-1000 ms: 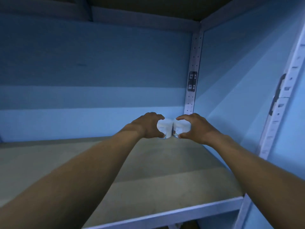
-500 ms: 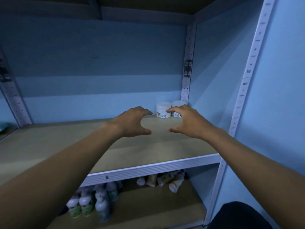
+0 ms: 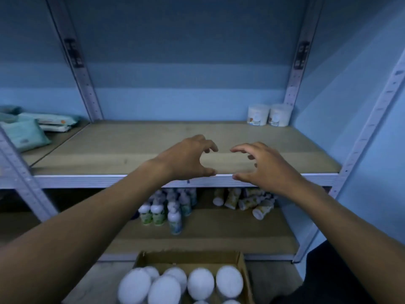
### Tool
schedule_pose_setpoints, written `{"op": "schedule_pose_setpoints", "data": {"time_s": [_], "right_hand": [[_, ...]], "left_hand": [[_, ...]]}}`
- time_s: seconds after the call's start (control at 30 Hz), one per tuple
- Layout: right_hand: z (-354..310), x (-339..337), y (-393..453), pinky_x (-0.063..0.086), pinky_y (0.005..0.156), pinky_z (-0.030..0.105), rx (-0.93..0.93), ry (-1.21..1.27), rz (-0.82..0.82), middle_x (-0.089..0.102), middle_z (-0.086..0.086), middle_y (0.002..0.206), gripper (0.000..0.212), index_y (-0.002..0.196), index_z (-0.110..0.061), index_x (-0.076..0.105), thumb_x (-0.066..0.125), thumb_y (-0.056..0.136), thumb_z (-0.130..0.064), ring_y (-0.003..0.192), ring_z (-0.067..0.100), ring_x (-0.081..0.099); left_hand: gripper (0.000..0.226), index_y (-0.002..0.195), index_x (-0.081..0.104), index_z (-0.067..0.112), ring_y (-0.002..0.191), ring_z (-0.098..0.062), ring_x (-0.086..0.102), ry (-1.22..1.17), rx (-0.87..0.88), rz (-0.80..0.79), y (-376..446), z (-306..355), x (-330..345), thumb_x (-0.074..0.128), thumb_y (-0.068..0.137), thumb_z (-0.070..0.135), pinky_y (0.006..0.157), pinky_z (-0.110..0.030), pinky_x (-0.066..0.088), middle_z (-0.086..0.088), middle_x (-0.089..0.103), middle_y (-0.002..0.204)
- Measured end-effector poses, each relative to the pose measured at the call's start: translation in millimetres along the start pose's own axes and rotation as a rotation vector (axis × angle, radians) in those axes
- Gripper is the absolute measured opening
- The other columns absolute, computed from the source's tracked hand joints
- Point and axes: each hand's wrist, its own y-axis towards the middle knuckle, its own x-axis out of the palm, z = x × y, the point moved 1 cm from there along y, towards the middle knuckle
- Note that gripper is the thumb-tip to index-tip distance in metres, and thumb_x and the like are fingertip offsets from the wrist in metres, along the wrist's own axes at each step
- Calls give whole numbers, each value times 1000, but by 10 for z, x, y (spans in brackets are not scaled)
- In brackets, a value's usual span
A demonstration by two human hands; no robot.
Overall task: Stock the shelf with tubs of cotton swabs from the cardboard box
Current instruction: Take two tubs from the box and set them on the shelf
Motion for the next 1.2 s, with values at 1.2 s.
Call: {"op": "schedule_pose_setpoints", "data": {"time_s": [1.2], "right_hand": [[-512, 3384, -1184, 47, 96, 42, 67, 150, -802, 28, -9, 150, 99, 150, -35, 31, 85, 67, -43, 134, 23, 40]], "left_hand": [[103, 153, 31, 23, 140, -29, 33, -124, -553, -642, -2449, -1422, 2370, 88, 67, 31, 113, -38, 34, -6, 24, 157]]}}
